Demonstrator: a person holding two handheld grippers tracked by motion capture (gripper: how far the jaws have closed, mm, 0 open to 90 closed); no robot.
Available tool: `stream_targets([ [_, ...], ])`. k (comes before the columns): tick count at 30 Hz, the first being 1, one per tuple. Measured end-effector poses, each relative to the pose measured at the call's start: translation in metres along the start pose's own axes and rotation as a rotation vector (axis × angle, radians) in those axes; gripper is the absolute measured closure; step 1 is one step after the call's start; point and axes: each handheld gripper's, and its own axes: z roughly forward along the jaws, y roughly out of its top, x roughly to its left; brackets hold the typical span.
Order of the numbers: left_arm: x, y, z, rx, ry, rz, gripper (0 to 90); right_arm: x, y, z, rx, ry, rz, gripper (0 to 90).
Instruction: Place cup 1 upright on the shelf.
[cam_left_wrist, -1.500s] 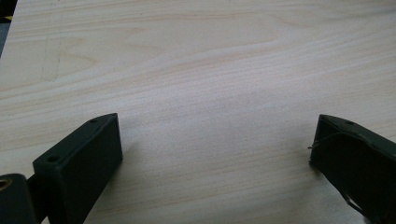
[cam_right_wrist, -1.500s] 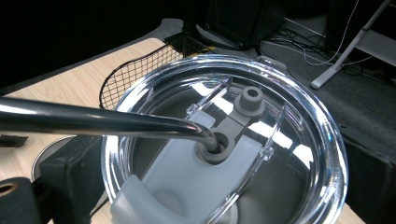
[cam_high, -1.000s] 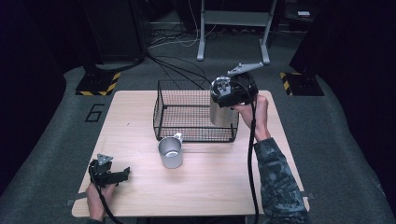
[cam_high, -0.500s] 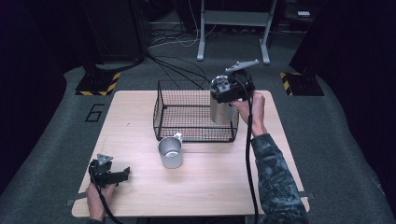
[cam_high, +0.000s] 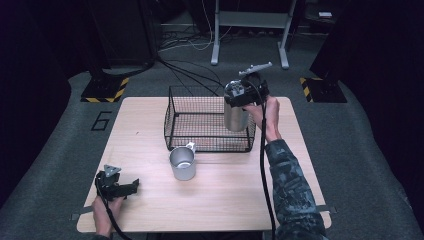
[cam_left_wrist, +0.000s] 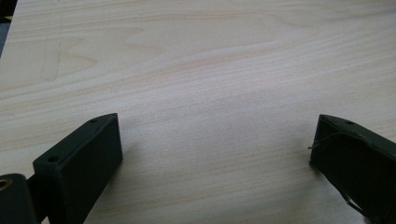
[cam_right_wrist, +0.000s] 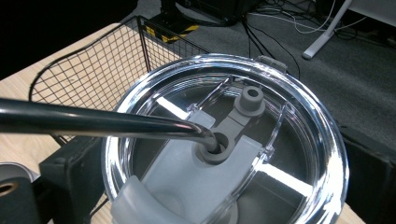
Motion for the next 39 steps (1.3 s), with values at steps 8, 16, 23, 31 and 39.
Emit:
stream_targets([
  [8,0.000,0.000,0.000,-0.004,0.003,-0.001,2.0,-0.004,-0.002,0.012,0.022,-0.002,0.022,3.3],
  [16,0.000,0.000,0.000,-0.004,0.003,-0.001,2.0,-0.007,-0.004,0.023,0.036,-0.002,0.044,3.3],
  [23,0.000,0.000,0.000,0.000,-0.001,0.000,2.0,-0.008,-0.006,0.033,0.060,-0.003,0.063,3.3],
  [31,0.000,0.000,0.000,-0.004,0.003,-0.001,2.0,-0.009,-0.010,0.042,0.076,0.001,0.074,3.3],
  [39,0.000,0.000,0.000,-0.004,0.003,-0.001,2.0,-0.010,-0.014,0.050,0.091,0.006,0.073,3.3],
])
